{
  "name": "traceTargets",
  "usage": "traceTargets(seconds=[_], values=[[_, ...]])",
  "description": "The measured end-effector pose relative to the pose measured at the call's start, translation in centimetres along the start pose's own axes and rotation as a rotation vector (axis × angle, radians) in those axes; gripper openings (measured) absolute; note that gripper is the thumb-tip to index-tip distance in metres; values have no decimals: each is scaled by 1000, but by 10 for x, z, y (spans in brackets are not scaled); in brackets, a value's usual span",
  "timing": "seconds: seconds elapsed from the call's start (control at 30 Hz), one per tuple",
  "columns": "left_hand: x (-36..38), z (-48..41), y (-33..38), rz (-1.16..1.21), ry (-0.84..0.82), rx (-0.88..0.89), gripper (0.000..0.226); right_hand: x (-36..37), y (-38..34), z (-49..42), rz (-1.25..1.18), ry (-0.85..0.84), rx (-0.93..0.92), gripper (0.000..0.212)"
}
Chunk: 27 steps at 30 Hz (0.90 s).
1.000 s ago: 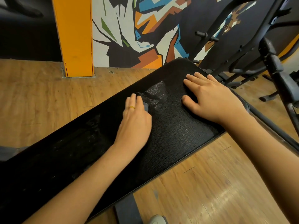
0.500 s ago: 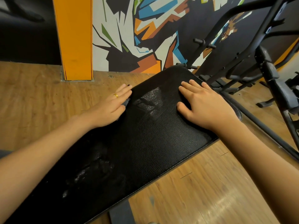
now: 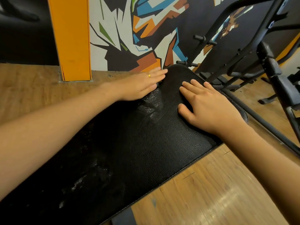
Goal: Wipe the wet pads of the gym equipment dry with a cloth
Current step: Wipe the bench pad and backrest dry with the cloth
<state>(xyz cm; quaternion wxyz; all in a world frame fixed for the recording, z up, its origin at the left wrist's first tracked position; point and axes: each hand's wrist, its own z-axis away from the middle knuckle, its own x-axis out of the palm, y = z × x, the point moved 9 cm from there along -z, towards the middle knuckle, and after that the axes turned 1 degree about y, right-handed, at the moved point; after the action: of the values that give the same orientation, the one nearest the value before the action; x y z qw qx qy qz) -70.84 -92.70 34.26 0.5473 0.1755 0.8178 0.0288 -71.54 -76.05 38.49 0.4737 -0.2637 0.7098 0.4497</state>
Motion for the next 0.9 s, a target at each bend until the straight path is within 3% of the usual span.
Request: traceTargets(seconds=[0.2,0.47,0.9], values=[[-8,-41,14,-32,-33,55,54,1,0,0,8,3,2,73],[-4,5,2,-15,-54,15,55,3,4,-2,1,-6,-3,77],[17,98,-15,50,97,-330,53,-1,2,-1,-23,8,-12,74]])
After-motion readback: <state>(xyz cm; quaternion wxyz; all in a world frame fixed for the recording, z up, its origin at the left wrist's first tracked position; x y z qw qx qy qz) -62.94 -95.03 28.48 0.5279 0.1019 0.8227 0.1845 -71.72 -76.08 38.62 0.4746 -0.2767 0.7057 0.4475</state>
